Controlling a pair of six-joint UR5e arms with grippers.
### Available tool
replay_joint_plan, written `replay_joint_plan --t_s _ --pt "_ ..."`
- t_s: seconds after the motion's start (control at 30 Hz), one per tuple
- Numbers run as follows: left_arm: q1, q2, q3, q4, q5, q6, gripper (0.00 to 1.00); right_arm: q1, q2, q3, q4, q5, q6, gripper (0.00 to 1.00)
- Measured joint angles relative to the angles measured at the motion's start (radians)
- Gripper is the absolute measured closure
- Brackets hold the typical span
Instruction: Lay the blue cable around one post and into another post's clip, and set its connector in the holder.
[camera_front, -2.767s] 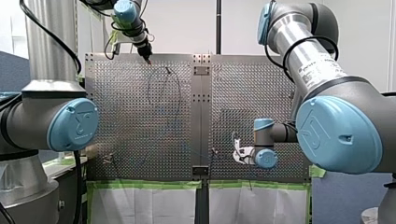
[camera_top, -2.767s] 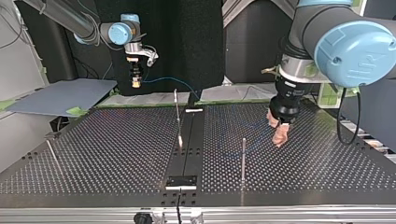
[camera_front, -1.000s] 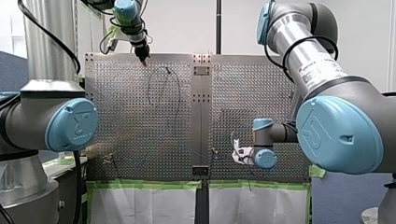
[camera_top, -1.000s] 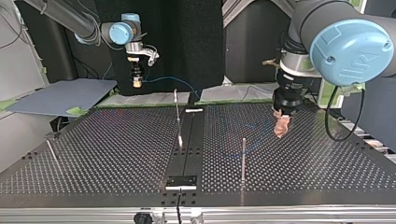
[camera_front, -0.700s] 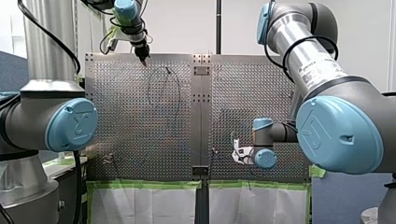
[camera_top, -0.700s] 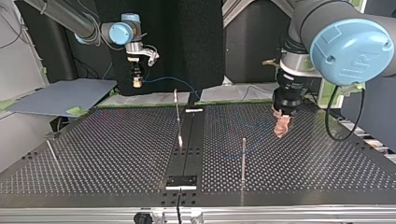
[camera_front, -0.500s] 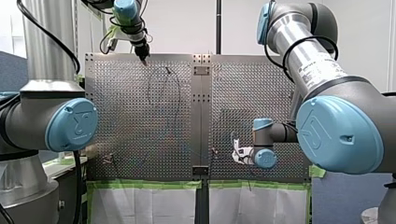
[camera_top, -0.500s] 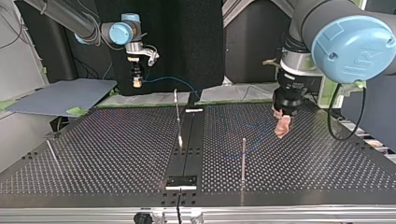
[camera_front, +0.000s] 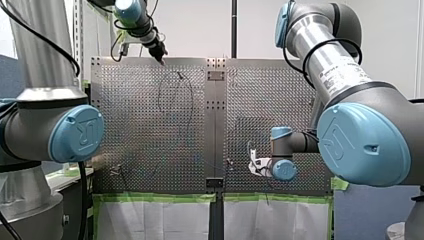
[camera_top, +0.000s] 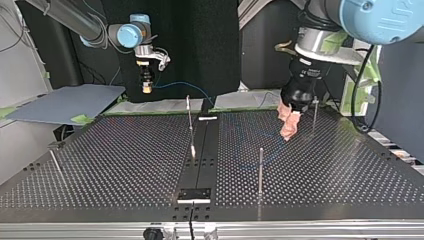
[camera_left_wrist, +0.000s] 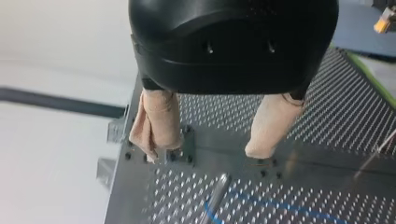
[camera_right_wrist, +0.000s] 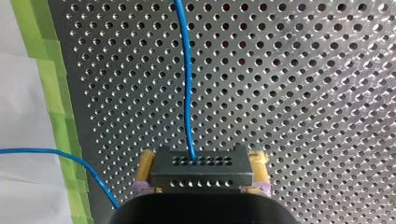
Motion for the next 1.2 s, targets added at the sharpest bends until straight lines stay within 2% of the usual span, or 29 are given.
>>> replay_joint_plan --t_s 0.23,0.43,1.03,1.2 --pt "-0.038 -0.013 -0.068 0.068 0.038 -0.014 0.0 0.005 0.0 0.0 0.002 0.003 -0.003 1.0" --pt "-0.087 -0.064 -0.129 0.129 0.051 -0.023 0.0 0.014 -0.001 0.0 0.003 0.016 -0.011 1.0" --pt "-0.259 -0.237 -0.303 0.303 -0.106 -0.187 0.0 0.031 -0.001 0.0 0.009 0.021 -0.021 1.0" --pt "-0.313 -0.291 -0.357 0.357 -0.16 -0.22 0.0 0.032 -0.001 0.0 0.009 0.023 -0.034 1.0"
